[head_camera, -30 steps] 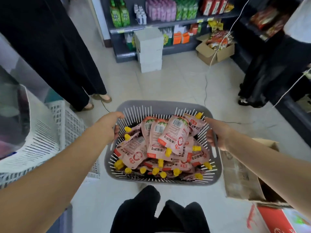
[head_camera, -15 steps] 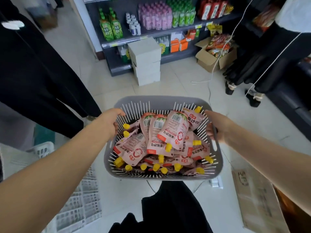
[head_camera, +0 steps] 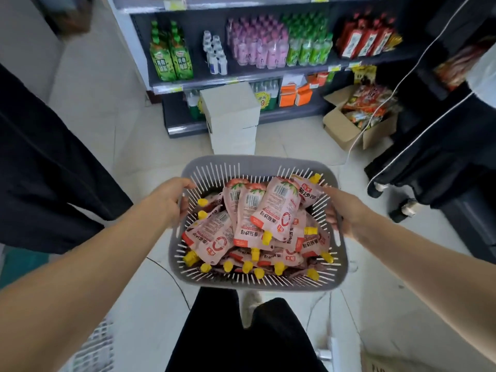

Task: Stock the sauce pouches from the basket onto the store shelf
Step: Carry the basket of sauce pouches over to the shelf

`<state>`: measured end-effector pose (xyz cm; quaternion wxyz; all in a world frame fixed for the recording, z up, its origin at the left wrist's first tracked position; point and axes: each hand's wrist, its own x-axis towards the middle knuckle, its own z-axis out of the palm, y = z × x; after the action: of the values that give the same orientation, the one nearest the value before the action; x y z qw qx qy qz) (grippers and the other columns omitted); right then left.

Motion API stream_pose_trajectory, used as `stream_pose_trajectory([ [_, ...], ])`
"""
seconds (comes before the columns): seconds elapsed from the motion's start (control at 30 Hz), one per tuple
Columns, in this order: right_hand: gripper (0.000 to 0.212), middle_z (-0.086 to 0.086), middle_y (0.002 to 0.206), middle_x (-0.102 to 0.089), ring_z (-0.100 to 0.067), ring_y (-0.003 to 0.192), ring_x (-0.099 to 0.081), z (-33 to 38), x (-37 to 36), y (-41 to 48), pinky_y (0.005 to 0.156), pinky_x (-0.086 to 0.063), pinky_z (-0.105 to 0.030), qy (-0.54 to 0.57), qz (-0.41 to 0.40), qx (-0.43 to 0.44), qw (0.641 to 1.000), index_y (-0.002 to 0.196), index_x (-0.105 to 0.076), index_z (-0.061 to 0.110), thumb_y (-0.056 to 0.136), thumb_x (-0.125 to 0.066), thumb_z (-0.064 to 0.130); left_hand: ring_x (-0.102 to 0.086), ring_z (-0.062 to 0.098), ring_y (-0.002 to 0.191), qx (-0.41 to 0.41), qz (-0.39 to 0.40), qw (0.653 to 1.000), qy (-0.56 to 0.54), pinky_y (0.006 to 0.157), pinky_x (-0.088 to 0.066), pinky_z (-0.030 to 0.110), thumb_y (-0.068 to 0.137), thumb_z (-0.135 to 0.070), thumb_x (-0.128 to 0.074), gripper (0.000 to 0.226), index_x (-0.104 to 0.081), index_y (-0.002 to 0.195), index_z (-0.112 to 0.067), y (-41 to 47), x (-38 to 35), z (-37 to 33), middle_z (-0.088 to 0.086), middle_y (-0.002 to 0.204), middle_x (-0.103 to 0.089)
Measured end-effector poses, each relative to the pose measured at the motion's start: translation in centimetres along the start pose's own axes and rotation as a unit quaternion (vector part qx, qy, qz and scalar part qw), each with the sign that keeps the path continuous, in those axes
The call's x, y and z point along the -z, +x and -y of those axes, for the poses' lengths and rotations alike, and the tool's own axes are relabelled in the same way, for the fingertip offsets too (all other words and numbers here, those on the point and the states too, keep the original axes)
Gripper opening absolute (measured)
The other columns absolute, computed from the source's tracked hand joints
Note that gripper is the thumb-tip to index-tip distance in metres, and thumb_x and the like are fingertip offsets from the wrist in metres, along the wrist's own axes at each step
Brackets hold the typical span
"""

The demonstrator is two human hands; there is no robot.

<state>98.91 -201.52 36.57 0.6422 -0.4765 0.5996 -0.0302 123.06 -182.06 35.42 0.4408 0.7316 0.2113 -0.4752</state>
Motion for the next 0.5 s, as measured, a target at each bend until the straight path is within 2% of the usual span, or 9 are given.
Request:
stream_pose_trajectory([
  [0.2,0.037,0.005,0.030,-0.037,-0.013,0.047,-0.019,9.6,-1.2,8.3,0.050,-0.014,-0.027,0.036,-0.005,0.012,0.999,0.060,-0.046,0.016,0.094,-0.048,0.029,-0.031,0.011,0.051,-0.020,-0.001,1.000,-0.022,0.053,-0.032,0.022,0.078,-0.017,-0.060,0.018,-0.046,0.067,-0.015,4.1,-3.8,-10.6,-0.001,0.057,-0.036],
  [0.3,0.034,0.004,0.037,-0.033,-0.013,0.048,-0.019,13.7,-2.4,13.4,0.049,-0.015,-0.026,0.026,-0.012,-0.006,1.000,0.063,-0.047,0.017,0.094,-0.047,0.033,-0.032,0.010,0.047,-0.018,-0.008,1.000,-0.023,0.038,-0.038,0.017,0.080,-0.017,-0.059,0.016,-0.048,0.071,-0.013,6.2,-5.2,-16.1,0.000,0.057,-0.036],
  [0.43,0.040,0.005,0.038,-0.028,-0.011,0.037,-0.020,19.1,-3.8,20.3,0.045,-0.015,-0.024,0.017,0.019,-0.027,0.999,0.055,-0.043,0.021,0.092,-0.048,0.035,-0.036,0.010,0.025,-0.030,0.007,0.999,-0.036,0.027,-0.032,0.008,0.085,-0.011,-0.054,0.016,-0.045,0.072,-0.009,8.5,-7.3,-23.0,0.002,0.056,-0.035],
  [0.5,0.042,0.005,0.039,-0.028,-0.011,0.037,-0.021,21.8,-4.6,23.2,0.046,-0.016,-0.026,0.009,0.025,-0.029,0.999,0.053,-0.043,0.021,0.092,-0.048,0.037,-0.032,0.011,0.033,-0.032,0.004,0.999,-0.034,0.027,-0.032,0.007,0.085,-0.011,-0.053,0.020,-0.041,0.068,-0.012,10.3,-8.1,-26.5,0.001,0.056,-0.030],
])
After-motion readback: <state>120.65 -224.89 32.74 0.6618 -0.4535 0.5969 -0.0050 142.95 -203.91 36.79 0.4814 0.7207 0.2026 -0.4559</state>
